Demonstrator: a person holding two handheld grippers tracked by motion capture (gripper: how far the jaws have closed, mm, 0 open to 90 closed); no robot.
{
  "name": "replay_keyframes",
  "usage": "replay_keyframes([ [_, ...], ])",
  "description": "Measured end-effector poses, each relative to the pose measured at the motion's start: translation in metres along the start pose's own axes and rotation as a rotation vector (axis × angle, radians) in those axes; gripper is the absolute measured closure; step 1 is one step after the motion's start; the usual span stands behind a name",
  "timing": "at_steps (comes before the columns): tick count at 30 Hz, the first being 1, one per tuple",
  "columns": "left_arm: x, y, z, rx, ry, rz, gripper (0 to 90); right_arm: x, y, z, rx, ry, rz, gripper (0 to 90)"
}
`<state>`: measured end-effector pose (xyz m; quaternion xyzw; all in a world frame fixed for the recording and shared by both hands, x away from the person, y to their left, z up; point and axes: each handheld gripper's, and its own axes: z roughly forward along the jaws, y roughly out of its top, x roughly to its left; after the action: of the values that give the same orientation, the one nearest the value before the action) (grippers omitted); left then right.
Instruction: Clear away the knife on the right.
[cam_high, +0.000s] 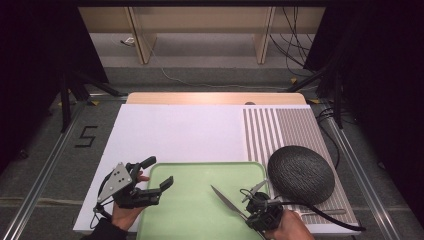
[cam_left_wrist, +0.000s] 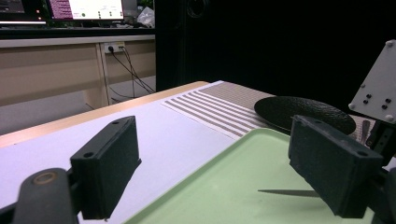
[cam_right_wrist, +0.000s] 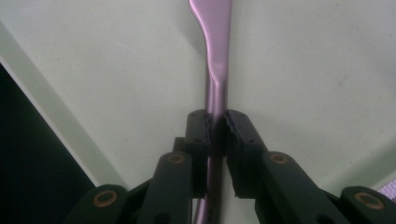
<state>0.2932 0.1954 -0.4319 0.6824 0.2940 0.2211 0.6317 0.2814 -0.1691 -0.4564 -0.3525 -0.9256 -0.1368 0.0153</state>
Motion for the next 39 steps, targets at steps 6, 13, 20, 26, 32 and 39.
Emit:
replay_keyframes([
  [6, 0.0, 0.0, 0.0, -0.001, 0.0, 0.0, 16.2, 0.0, 0.0, 0.001, 0.017, -0.005, -0.003, 77.2],
  [13, 0.0, 0.0, 0.0, -0.002, 0.001, 0.0, 16.2, -0.002, 0.001, -0.008, -0.077, 0.042, 0.026, 50.7],
  [20, 0.0, 0.0, 0.0, -0.001, 0.002, 0.001, 16.2, -0.003, 0.0, -0.018, -0.218, 0.054, 0.025, 41.0],
  [26, 0.0, 0.0, 0.0, -0.001, 0.003, 0.002, 16.2, 0.001, -0.003, -0.023, -0.316, 0.073, -0.009, 54.2],
  [32, 0.0, 0.0, 0.0, -0.001, 0.002, 0.003, 16.2, 0.005, -0.004, -0.015, -0.274, 0.065, -0.051, 70.5],
  [39, 0.0, 0.0, 0.0, 0.0, 0.002, 0.002, 16.2, 0.008, -0.004, -0.005, -0.209, 0.039, -0.082, 83.5],
])
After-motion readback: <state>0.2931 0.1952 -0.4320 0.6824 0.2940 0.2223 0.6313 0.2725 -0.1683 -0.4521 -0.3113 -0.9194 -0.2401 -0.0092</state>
